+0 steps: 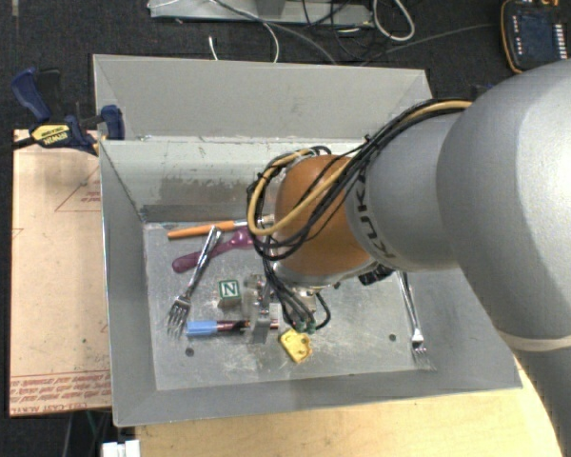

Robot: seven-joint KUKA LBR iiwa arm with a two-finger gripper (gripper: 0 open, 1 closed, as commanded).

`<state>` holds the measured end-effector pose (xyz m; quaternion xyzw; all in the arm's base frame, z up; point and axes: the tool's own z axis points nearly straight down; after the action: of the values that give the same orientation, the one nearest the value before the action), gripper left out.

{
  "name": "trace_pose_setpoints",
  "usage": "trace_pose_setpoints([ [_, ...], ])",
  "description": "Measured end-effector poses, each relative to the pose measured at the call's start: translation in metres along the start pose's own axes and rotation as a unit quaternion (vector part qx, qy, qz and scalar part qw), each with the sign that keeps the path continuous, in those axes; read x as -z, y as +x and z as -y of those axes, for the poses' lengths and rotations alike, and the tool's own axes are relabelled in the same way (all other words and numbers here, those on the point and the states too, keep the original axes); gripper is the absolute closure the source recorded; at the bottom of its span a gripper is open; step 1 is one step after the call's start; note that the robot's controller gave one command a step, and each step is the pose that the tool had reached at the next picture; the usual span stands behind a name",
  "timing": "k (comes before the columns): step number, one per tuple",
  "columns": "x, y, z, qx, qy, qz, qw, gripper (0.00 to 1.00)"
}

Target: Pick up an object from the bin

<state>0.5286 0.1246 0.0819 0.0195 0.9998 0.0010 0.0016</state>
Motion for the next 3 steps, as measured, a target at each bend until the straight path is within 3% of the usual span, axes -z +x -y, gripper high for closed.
trace_pose_setpoints([
  [3,0.0000,0.0000,0.0001,0.000,0.000,0.0000,1.0000,1.00],
])
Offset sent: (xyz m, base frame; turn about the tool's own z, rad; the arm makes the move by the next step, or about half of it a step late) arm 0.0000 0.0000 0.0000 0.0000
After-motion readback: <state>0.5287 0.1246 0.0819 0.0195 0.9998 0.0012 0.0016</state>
